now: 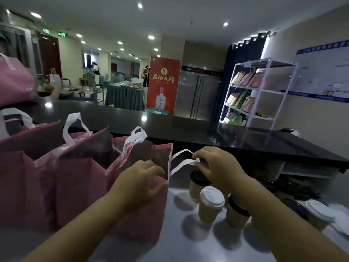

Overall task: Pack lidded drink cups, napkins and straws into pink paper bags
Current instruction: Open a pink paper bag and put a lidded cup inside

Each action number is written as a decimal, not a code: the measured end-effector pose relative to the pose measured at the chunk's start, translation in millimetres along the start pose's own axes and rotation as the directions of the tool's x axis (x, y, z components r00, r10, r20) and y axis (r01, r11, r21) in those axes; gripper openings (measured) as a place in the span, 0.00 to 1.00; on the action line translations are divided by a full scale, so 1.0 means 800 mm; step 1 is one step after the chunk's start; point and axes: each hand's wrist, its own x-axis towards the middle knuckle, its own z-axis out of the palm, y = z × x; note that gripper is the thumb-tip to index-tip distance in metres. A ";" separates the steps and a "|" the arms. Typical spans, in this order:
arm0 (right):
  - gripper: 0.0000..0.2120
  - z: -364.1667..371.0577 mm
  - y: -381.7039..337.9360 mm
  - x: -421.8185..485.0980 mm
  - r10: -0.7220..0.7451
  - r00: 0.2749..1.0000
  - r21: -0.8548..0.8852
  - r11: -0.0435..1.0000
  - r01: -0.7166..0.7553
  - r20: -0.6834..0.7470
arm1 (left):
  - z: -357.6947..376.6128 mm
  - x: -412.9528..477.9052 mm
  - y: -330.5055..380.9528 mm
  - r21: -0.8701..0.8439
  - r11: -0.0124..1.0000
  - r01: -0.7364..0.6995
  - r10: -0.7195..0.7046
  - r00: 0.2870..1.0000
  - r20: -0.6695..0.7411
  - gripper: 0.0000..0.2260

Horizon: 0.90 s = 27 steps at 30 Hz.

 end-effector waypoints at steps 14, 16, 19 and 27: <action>0.24 0.102 0.039 0.158 -0.222 0.897 -0.042 0.966 0.256 0.382 | 0.046 0.044 -0.017 0.042 0.997 0.057 -0.060 0.995 0.073 0.16; 0.18 0.109 0.043 0.161 -0.220 0.908 -0.047 0.966 0.252 0.356 | 0.041 0.041 -0.021 0.021 0.999 0.036 -0.037 0.996 0.079 0.14; 0.10 0.108 0.054 0.151 -0.226 0.929 -0.001 0.972 0.237 0.293 | 0.031 0.036 -0.027 -0.008 1.000 0.016 -0.015 0.996 0.088 0.11; 0.06 0.082 0.076 0.087 -0.152 0.970 0.159 0.980 0.122 0.188 | 0.003 0.024 -0.037 -0.055 0.998 -0.027 0.029 0.999 0.028 0.07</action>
